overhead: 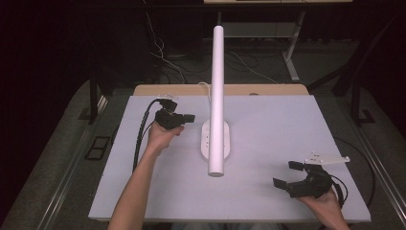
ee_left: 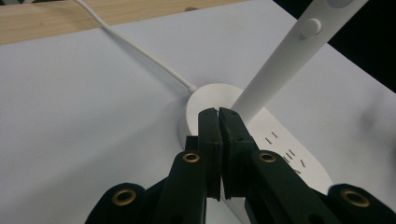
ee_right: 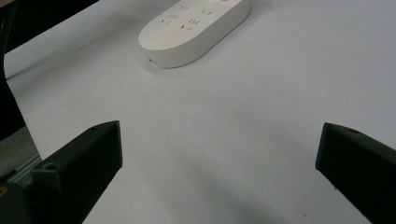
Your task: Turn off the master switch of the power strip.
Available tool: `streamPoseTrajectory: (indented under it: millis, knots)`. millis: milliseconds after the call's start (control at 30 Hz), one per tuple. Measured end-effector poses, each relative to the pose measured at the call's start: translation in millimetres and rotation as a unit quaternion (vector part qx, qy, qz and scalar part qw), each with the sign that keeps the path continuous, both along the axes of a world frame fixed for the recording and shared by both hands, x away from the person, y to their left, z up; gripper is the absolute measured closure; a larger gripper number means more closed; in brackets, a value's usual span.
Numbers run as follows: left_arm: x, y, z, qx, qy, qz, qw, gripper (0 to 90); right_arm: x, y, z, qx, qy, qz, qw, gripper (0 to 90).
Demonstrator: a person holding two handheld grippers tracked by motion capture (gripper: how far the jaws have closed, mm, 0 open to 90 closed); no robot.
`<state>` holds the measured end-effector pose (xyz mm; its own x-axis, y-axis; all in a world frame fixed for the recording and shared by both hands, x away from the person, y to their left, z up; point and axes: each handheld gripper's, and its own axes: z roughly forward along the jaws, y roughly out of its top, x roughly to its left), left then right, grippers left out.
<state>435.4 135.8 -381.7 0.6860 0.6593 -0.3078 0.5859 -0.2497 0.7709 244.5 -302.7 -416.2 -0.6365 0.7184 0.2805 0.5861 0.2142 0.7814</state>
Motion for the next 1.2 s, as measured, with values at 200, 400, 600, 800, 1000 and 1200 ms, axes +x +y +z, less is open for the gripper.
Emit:
streamPoseTrajectory:
  millis: [200,400,600,800,1000,1200]
  knots:
    - [-10.1,9.1,8.9,-0.003,-0.011,0.004,0.9999,84.6,0.0,0.6,0.0,0.001,0.0,-0.001,1.0,0.0]
    - [-22.7,19.1,17.8,-0.019,-0.018,0.008,0.9996,73.9,0.0,0.8,0.0,0.001,0.001,-0.001,1.0,0.0]
    - [-35.3,29.5,24.3,-0.041,-0.016,0.009,0.999,57.9,0.1,1.6,-0.1,0.001,0.001,0.001,1.0,0.0]
    - [-47.9,40.1,26.3,-0.055,-0.013,0.016,0.9983,40.6,0.1,1.8,0.0,0.001,0.001,0.002,1.0,0.0]
    - [-63.3,46.9,26.4,-0.058,-0.015,0.011,0.9981,26.7,0.1,1.9,0.0,0.001,0.0,0.001,1.0,0.0]
    - [-79.8,52.3,22.4,-0.059,-0.024,0.014,0.9979,16.7,0.2,2.6,-0.2,0.001,-0.001,0.002,1.0,0.0]
